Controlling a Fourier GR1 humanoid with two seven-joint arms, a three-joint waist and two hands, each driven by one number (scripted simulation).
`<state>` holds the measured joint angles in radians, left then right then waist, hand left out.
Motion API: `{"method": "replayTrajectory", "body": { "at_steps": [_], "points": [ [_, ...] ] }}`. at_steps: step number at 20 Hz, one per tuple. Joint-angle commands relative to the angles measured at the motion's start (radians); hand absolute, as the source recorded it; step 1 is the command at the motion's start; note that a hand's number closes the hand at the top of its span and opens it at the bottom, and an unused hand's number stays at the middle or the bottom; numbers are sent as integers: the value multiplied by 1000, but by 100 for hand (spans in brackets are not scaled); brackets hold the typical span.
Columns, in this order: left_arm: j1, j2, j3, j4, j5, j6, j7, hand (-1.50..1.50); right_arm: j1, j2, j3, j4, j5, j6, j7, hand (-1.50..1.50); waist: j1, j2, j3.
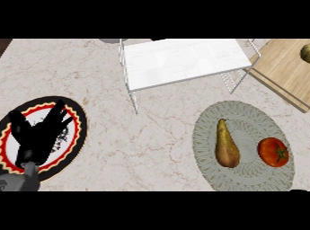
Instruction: Pick the tomato from the placemat and place it in the tiered shelf
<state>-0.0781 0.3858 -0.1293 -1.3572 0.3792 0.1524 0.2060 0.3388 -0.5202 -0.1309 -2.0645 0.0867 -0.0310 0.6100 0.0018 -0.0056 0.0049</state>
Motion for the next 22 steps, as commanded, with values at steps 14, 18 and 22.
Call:
{"method": "replayTrajectory", "body": {
  "at_steps": [14, 18, 22],
  "points": [
    [35, -54, 28, 75, -55, -54, 5, 0, -65, 140, 99, 106, 254, -23, 46, -150, -5, 6, -5],
    [51, -78, 22, 20, -90, -26, 16, 0, -99, 154, 85, 153, 315, -35, 53, -150, -3, 6, -5],
    [24, -94, 31, 19, -91, -24, 51, 0, -157, 179, 84, 336, 356, -69, -68, -150, -1, 7, -4]
  ]
}}
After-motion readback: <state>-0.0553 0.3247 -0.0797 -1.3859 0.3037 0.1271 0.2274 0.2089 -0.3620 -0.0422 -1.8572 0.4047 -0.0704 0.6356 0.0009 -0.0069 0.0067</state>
